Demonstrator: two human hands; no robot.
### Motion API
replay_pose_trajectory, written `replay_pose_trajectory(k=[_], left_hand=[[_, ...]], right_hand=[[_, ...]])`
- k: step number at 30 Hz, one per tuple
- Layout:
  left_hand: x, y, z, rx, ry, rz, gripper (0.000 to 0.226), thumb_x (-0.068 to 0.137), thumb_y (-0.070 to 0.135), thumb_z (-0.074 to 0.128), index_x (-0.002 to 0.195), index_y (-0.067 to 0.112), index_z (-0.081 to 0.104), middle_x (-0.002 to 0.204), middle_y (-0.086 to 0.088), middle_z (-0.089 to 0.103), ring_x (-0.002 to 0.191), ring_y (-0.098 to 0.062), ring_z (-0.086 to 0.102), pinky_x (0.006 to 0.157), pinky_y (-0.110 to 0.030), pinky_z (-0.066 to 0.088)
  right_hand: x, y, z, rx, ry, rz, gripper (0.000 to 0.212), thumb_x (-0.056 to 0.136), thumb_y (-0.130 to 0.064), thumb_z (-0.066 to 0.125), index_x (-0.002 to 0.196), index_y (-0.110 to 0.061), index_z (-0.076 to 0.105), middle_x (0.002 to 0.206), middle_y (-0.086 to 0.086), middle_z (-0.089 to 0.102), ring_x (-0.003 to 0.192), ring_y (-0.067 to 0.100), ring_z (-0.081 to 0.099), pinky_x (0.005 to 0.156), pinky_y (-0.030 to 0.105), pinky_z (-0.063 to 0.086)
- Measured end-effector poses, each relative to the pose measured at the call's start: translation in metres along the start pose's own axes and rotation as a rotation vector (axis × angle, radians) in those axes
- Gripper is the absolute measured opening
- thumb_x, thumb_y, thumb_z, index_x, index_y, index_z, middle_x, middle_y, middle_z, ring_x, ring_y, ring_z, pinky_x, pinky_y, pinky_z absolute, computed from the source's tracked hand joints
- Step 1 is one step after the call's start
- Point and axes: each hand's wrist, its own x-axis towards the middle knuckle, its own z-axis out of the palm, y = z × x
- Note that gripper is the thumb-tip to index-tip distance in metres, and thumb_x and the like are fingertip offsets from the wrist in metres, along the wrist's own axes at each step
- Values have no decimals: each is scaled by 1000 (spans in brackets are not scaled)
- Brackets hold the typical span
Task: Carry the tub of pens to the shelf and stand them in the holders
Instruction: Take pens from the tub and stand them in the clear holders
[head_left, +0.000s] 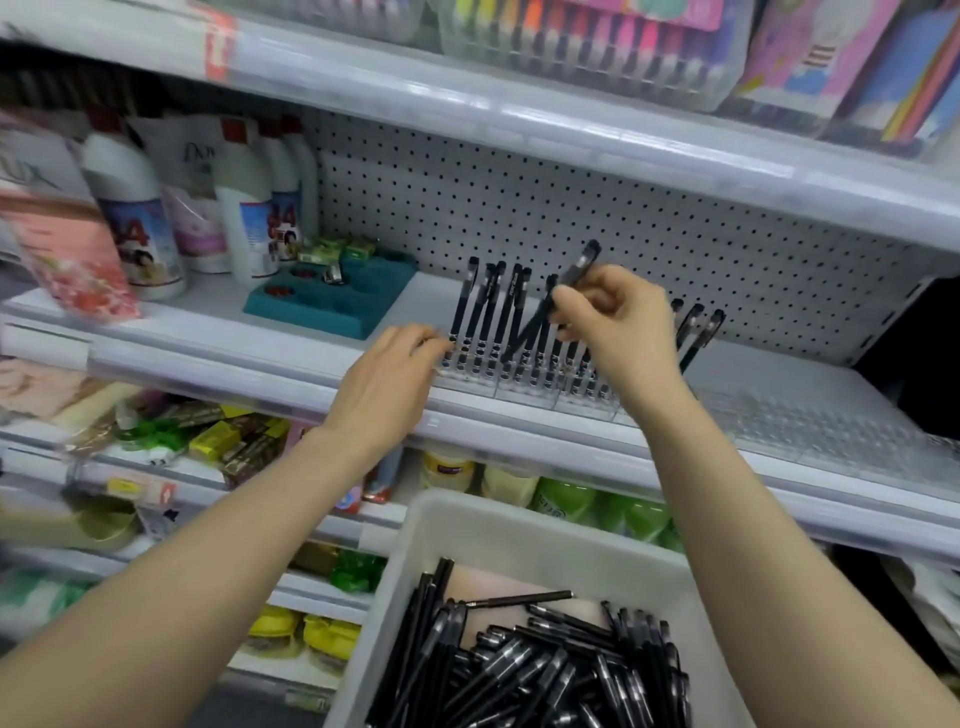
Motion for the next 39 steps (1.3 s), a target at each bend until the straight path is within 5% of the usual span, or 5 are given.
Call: replay_pose_trajectory(k=[7,18,29,35,39], left_hand=[[5,-9,7,-19,34,41,46,77,-6,71,119,12,65,112,-5,62,99,-27,54,73,-39,54],[2,-11,9,-42,43,54,48,72,-8,74,116,10,65,104,-6,60,89,-27,55,62,-37,52],[-10,12,-4,-32,43,34,44,83,-4,64,124,10,63,124,-10,58,114,-30,49,82,-42,50],[-57,50,28,-138,-37,203,26,83,6,57,105,15,69,103,-4,64,93,-29,57,71,-38,52],[-85,68,60,-169,-144,188,34,78,5,69,111,13,69,106,-5,64,95,-29,57,75,-40,54]], right_hand=[[37,1,67,-95,48,-76,10,93,-21,65,100,-16,68,83,-3,73,73,9,71,75,34,60],[39,30,105,-316,-128,-53,9,93,-21,63,93,-14,69,77,2,73,75,18,70,80,42,58],[-21,49,49,-298,-84,-57,10,92,-17,65,98,-17,73,79,-6,72,72,7,68,73,30,60],[-107,112,16,-341,-239,88,9,87,-15,69,84,-23,72,67,-6,71,62,9,67,68,34,58],[-145,142,17,-419,-436,150,9,86,-13,70,88,-20,76,76,-9,73,70,6,65,77,28,55]])
